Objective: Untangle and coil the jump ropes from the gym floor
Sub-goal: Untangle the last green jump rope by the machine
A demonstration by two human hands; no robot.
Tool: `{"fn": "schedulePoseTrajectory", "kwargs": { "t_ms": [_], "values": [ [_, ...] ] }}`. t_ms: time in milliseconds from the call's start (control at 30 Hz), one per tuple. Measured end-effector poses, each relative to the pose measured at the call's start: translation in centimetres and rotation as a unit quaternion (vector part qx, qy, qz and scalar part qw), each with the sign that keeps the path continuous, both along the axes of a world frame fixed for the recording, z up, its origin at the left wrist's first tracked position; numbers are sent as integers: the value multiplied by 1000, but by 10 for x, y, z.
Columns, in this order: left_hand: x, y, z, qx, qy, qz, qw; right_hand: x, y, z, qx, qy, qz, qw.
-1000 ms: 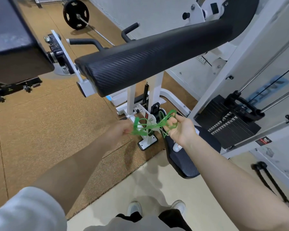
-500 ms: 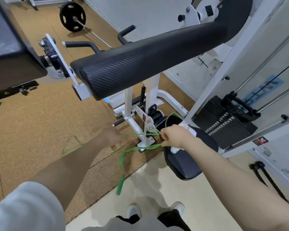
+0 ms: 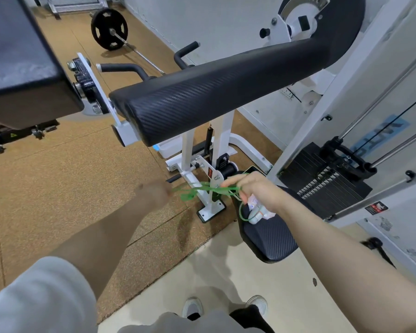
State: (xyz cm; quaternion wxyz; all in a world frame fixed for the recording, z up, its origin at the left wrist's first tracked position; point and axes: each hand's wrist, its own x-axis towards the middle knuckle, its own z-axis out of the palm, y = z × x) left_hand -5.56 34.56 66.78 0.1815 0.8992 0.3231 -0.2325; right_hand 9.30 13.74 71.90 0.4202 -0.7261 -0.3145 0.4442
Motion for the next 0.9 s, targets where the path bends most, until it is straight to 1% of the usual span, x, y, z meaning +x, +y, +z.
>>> {"fn": "schedulePoseTrajectory", "kwargs": {
  "t_ms": [33, 100, 133, 200, 233, 267, 300, 333, 367, 400, 433, 500, 533, 567, 600, 633, 667, 700, 733, 800, 867, 900],
  "values": [
    [-4, 5, -1, -20, -51, 62, 997, 2, -3, 4, 41, 48, -19, 998],
    [-14, 13, -5, -49, -135, 167, 975, 5, -10, 11, 124, 127, -53, 983],
    [-19, 18, -7, -32, -160, 187, 969, 6, -12, 13, 162, 172, -73, 969],
    [-28, 25, -12, 22, -172, 208, 963, 5, -13, 16, 226, 283, -103, 926],
    [-30, 27, -14, 9, -180, 221, 959, 4, -11, 16, 246, 335, -108, 903],
    [-31, 26, -16, -39, -190, 233, 953, 1, -9, 17, 255, 372, -106, 886],
    [-31, 23, -15, -108, -206, 242, 942, -2, -6, 17, 248, 386, -104, 882],
    [-28, 18, -13, -178, -225, 252, 924, -7, -2, 19, 232, 384, -100, 888],
    [-25, 12, -11, -232, -243, 268, 903, -11, 3, 20, 209, 376, -94, 898],
    [-21, 3, -7, -266, -258, 285, 884, -16, 7, 23, 187, 370, -88, 906],
    [-16, -5, -3, -272, -271, 293, 876, -20, 10, 25, 172, 368, -82, 910],
    [-7, -24, 8, -212, -314, 255, 890, -27, 16, 29, 164, 375, -72, 909],
    [-5, -34, 13, -205, -345, 250, 882, -29, 18, 31, 165, 377, -68, 909],
    [-3, -42, 21, -240, -381, 257, 855, -31, 20, 33, 165, 373, -67, 911],
    [-3, -49, 28, -309, -405, 260, 820, -31, 21, 35, 165, 368, -64, 913],
    [-2, -55, 34, -395, -404, 251, 786, -31, 21, 36, 165, 366, -60, 914],
    [-2, -61, 40, -469, -385, 231, 760, -30, 21, 37, 167, 371, -58, 912],
    [-1, -65, 41, -522, -359, 211, 744, -30, 21, 39, 170, 378, -60, 908],
    [0, -70, 43, -551, -328, 202, 740, -29, 21, 40, 171, 383, -67, 905],
    [0, -78, 43, -561, -264, 211, 756, -26, 19, 41, 168, 377, -85, 907],
    [-2, -82, 40, -554, -225, 160, 786, -24, 17, 41, 176, 370, -106, 906],
    [-3, -83, 40, -556, -214, 134, 792, -23, 16, 40, 183, 372, -117, 903]
  ]
}}
